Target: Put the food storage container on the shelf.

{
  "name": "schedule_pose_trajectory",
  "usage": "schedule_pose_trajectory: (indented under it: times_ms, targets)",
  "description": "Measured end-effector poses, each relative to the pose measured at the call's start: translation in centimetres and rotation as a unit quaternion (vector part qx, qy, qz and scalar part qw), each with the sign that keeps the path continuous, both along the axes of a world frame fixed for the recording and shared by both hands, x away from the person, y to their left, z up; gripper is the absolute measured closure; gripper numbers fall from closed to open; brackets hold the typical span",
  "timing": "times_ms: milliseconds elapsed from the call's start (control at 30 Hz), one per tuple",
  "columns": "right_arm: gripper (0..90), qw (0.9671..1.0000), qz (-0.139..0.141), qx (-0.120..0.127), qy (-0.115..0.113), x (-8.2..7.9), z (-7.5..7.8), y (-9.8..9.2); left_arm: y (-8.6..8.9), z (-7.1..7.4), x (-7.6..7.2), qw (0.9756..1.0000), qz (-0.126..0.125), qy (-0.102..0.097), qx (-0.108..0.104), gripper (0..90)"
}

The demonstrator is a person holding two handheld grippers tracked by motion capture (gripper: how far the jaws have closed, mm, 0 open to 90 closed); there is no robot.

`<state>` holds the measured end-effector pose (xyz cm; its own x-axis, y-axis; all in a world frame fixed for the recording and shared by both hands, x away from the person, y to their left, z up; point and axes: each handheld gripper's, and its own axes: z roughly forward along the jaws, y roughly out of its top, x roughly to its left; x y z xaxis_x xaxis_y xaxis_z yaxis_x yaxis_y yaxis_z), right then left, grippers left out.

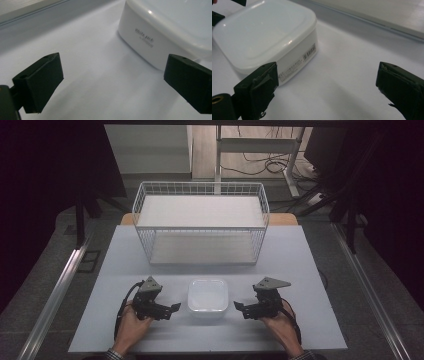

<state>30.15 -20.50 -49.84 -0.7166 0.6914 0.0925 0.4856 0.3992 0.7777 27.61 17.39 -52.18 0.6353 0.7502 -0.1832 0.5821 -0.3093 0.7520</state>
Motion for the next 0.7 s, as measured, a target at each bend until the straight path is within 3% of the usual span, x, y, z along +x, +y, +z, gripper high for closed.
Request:
schedule_pose_trajectory:
  times_ms: [200, 333, 467, 600, 700]
  targets:
    - [4.1, 0.9999, 0.004, 0.009, -0.009, 0.2, 1.0, 0.3, 0.3, 1.2, 0.0, 0.9997, -0.002, 0.0, -0.024, 2.5]
    - [4.0, 0.9997, 0.017, 0.008, -0.013, 0.3, 1.4, 1.1, -0.2, 1.8, 0.1, 0.999, -0.017, 0.004, -0.041, 2.3]
    - [3.2, 0.9996, 0.028, 0.011, -0.001, 0.7, 1.9, 2.2, -1.3, 2.5, 0.5, 0.9978, -0.04, 0.008, -0.053, 2.2]
    - [3.4, 0.9994, 0.033, 0.008, 0.004, 1.0, 2.2, 3.0, -2.1, 3.0, 0.9, 0.9977, -0.05, 0.007, -0.045, 3.0]
    - [1.4, 0.9994, 0.035, -0.008, 0.005, 1.6, 2.5, 4.2, -3.3, 3.5, 1.9, 0.9976, -0.06, 0.009, -0.034, 4.2]
